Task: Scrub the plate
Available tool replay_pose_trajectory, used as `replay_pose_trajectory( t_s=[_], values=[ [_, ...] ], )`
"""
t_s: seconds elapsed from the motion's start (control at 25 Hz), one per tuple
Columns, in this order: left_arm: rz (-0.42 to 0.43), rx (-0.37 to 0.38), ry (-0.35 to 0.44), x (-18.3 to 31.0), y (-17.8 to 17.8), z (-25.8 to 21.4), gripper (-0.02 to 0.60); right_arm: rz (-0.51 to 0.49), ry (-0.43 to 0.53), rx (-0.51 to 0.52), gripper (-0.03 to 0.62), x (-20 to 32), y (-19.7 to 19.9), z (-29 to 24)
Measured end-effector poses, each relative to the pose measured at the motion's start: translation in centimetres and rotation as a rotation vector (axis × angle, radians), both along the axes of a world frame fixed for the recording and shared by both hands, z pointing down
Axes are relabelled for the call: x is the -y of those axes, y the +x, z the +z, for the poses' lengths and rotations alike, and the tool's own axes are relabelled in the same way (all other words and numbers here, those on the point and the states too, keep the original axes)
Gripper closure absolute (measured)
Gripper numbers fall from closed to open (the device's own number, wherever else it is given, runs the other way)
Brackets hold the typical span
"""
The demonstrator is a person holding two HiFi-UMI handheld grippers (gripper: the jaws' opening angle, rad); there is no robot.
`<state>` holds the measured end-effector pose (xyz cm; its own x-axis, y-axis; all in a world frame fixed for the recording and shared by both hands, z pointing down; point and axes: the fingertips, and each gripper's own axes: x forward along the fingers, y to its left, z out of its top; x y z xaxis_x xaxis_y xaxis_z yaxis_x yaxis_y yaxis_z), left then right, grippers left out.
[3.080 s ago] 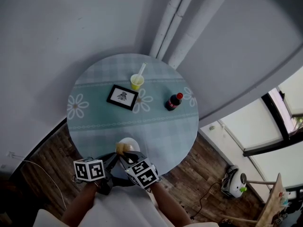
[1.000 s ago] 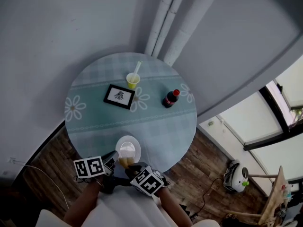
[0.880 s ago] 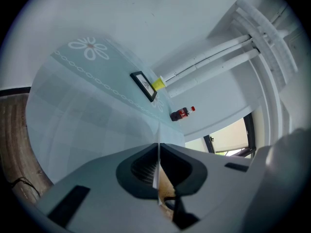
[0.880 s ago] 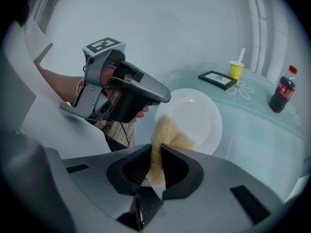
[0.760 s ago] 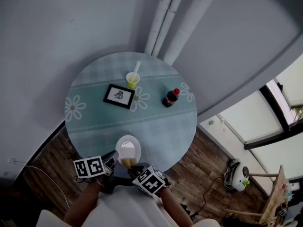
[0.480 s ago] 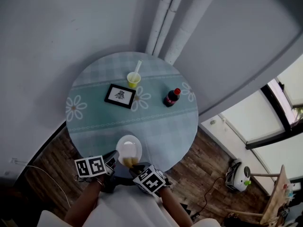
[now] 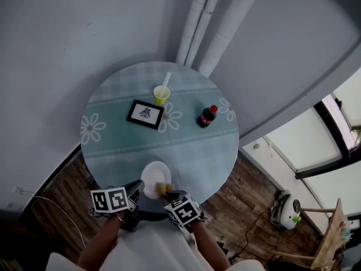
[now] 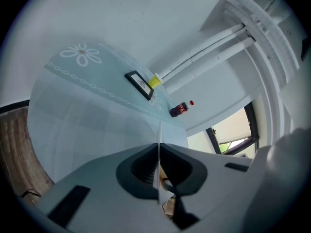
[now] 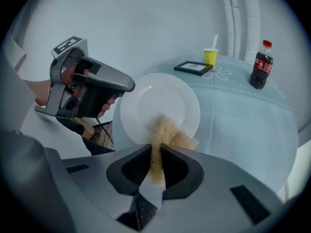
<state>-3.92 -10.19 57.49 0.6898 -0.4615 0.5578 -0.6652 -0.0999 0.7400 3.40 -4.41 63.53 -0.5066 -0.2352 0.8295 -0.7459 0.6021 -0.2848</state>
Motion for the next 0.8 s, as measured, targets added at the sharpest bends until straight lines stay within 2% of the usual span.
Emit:
replay_pose_trajectory(
  t_s=[0.28, 0.48, 0.64, 0.8],
  values=[
    [0.011, 0.017, 0.013, 0.0, -0.1, 0.0, 0.565, 0.092, 0.025, -0.002, 0.531, 2.3, 0.9, 0.6],
    [0.046, 0.080, 0.082, 0.4, 0.1, -0.4, 0.566, 0.114, 0.050, -0.020, 0.531, 3.6, 1.3, 0.9],
    [0.053, 0.062, 0.077, 0.6, 0.3, -0.5, 0.566, 0.156, 0.058, -0.001, 0.531, 4.8, 1.8, 0.8],
    [0.047, 0.049, 0.069, 0.8, 0.3, -0.6, 0.565, 0.150, 0.076, -0.005, 0.531, 6.1, 1.6, 0.5]
  ],
)
